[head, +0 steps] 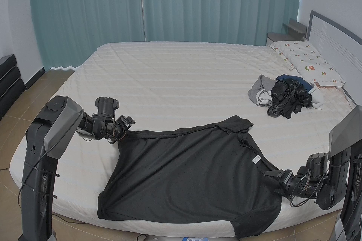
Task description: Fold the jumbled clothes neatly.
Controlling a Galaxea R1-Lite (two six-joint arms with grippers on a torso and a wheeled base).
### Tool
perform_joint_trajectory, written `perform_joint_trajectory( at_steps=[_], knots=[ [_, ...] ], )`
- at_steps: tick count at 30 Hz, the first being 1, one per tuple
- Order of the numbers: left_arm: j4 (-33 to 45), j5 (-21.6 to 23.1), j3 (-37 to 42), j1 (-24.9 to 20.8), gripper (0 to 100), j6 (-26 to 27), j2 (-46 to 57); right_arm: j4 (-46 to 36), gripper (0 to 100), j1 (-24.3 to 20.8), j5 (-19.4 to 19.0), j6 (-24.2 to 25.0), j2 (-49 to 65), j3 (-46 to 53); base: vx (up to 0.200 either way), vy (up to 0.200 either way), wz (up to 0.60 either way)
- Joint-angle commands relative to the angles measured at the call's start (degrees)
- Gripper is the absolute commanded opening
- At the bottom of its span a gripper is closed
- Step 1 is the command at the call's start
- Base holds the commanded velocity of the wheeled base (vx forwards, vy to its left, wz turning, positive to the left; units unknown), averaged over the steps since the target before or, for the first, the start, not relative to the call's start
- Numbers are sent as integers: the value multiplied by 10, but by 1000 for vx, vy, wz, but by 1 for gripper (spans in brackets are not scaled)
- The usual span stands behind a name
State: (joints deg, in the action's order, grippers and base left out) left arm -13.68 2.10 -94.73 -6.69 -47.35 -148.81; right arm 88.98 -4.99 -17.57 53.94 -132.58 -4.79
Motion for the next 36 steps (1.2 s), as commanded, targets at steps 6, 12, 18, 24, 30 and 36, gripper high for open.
perform_joint_trajectory(
  at_steps=[6, 12, 18, 24, 30, 36],
  knots=[
    [1, -8, -21, -5, 100, 1, -18, 6, 100, -4, 0, -1, -1, 0, 0, 0, 0],
    [1, -29, -26, -3, 100, -2, -21, 6, 100, -4, 0, -1, -2, 0, 0, 0, 0],
    [1, -32, -26, -3, 0, 2, -29, 6, 100, -5, 0, -2, -2, 0, 0, 0, 0],
    [1, -46, -44, -2, 0, 1, -36, 6, 100, -5, 1, -2, -3, 0, 0, 0, 0],
    [0, -83, -79, 11, 0, -6, -40, 6, 100, -9, 1, -2, -4, 1, 0, 0, 0],
    [0, -117, -130, 15, 0, -9, -75, 6, 100, -9, 1, -2, -3, 1, 0, 0, 0]
  ],
)
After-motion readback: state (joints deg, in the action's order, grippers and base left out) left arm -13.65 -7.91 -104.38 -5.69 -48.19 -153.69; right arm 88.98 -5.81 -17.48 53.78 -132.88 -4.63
